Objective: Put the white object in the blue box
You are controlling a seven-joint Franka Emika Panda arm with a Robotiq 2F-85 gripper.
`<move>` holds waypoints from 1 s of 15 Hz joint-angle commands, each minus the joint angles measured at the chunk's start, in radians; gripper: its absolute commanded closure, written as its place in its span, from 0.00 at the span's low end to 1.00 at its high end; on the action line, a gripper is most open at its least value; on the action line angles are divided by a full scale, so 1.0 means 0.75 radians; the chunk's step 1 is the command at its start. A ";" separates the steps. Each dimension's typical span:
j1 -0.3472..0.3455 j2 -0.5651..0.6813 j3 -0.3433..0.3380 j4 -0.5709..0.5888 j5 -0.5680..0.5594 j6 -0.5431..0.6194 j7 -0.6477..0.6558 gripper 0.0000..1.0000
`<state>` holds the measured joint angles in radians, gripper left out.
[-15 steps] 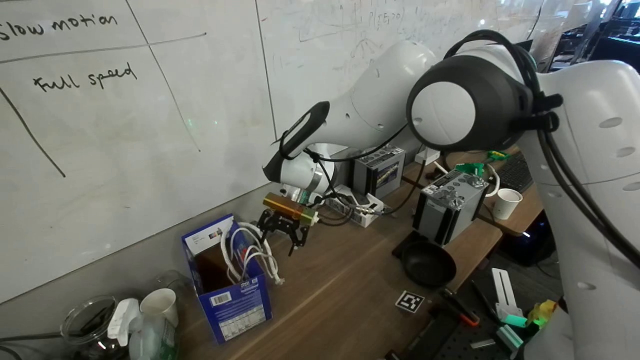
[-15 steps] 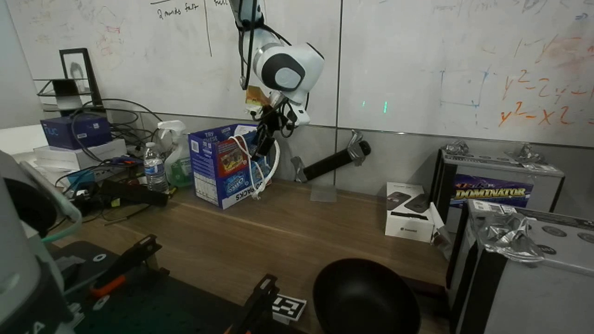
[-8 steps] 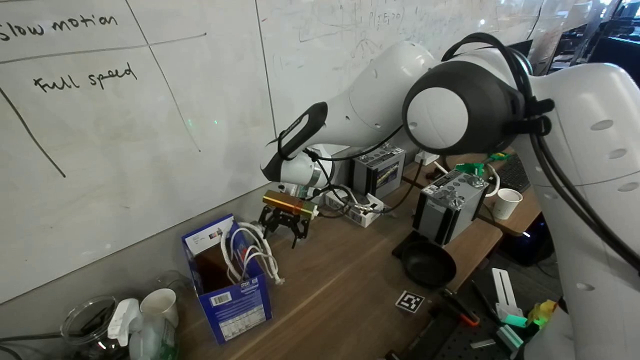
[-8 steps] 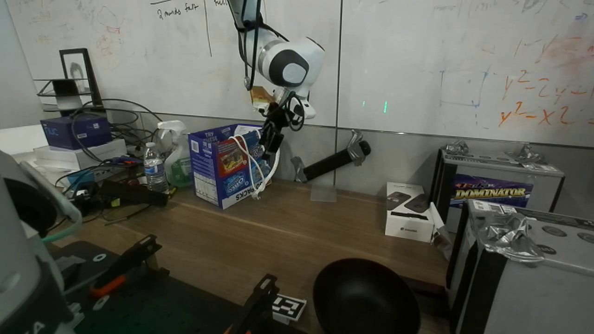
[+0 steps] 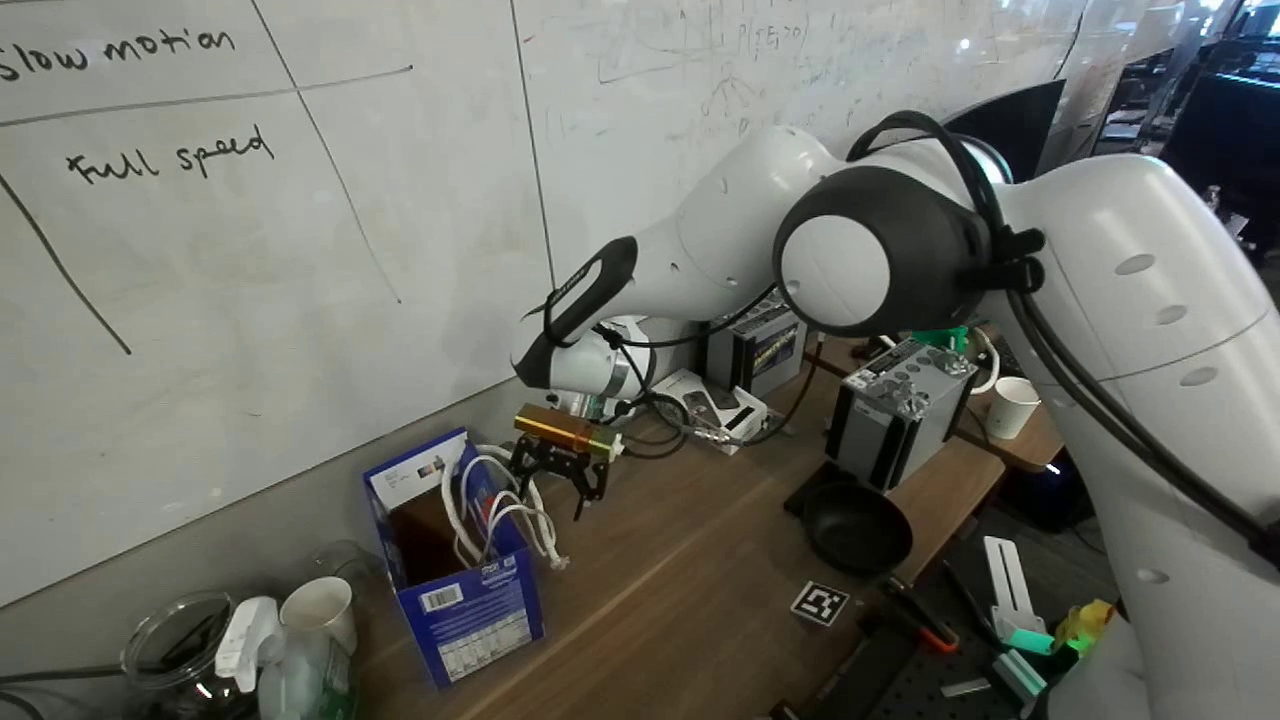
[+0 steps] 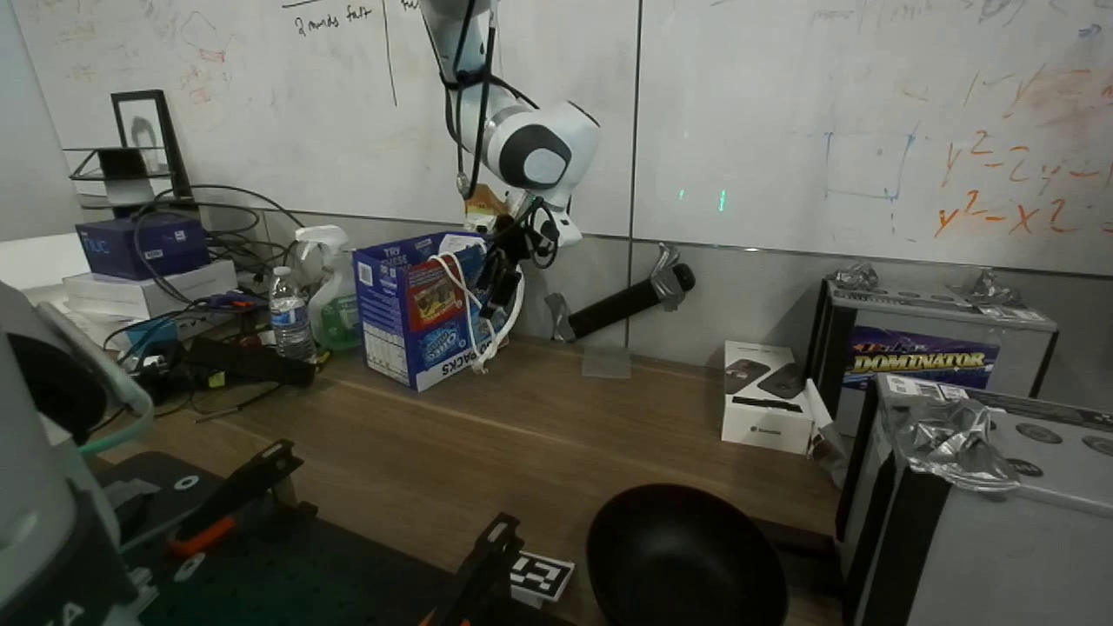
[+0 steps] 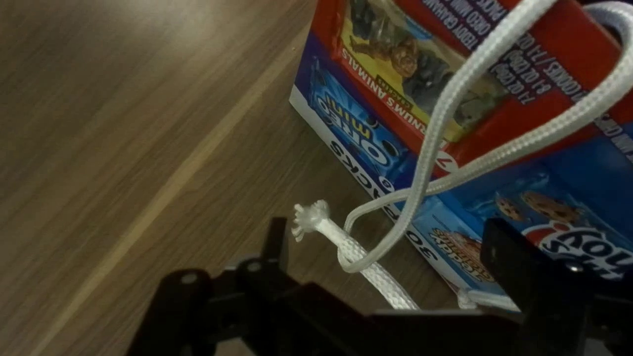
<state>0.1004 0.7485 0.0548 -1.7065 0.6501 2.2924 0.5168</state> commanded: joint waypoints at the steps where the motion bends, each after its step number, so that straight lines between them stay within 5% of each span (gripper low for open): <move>1: -0.002 0.062 0.028 0.088 0.027 -0.017 0.049 0.00; 15: -0.026 0.178 0.058 0.191 0.207 -0.098 0.243 0.00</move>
<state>0.0962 0.8540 0.0888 -1.6124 0.7610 2.2457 0.6557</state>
